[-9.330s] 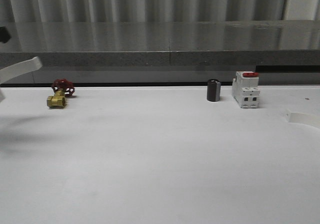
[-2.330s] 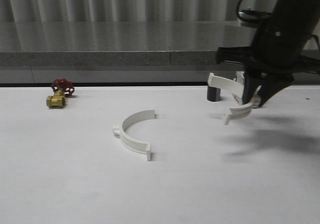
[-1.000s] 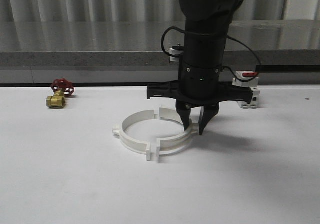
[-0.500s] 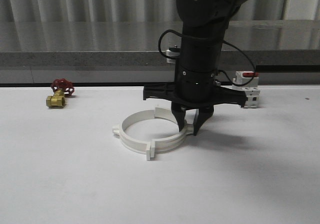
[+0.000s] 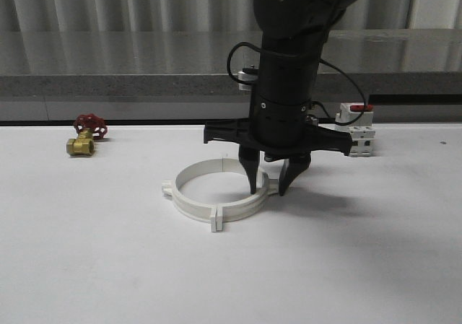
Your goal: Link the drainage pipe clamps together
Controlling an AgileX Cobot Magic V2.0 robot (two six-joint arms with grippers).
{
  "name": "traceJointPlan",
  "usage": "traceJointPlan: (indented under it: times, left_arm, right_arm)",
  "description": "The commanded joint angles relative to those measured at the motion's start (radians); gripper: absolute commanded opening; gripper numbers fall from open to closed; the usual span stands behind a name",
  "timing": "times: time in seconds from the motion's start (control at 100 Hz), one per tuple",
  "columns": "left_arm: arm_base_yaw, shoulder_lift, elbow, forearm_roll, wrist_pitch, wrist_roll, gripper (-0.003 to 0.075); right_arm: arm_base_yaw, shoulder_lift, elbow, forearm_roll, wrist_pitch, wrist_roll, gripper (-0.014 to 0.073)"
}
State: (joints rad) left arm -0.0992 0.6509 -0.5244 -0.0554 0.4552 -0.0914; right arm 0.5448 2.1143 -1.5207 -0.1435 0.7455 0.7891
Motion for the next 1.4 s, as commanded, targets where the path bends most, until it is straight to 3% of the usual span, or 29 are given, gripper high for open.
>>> traceJointPlan:
  times: [0.0, 0.09, 0.31, 0.51, 0.75, 1.1, 1.39]
  left_arm:
    - [0.001, -0.001, -0.026, -0.008, -0.07, 0.001, -0.002]
    - [0.001, -0.001, -0.026, -0.008, -0.07, 0.001, -0.002]
    - [0.001, -0.001, -0.026, -0.008, -0.07, 0.001, -0.002]
    - [0.001, -0.001, -0.026, -0.008, -0.07, 0.001, -0.002]
    - [0.001, -0.001, -0.026, -0.008, -0.07, 0.001, -0.002]
    - [0.001, -0.001, -0.026, -0.008, -0.07, 0.001, -0.002]
    - [0.001, -0.001, -0.026, -0.008, -0.07, 0.001, -0.002]
  right_arm:
    - [0.002, -0.044, -0.024, -0.009, -0.009, -0.002, 0.0463]
    - [0.002, -0.044, -0.024, -0.009, -0.003, -0.002, 0.0523]
    - [0.0, -0.073, -0.024, -0.009, 0.003, -0.021, 0.0524]
    - [-0.025, -0.194, -0.024, -0.009, -0.015, -0.151, 0.0524]
    - [-0.134, -0.431, 0.011, -0.009, 0.054, -0.332, 0.0524]
    - [-0.332, -0.892, 0.313, -0.01, 0.047, -0.47, 0.0524]
    - [-0.362, -1.211, 0.636, -0.036, 0.047, -0.477, 0.0521]
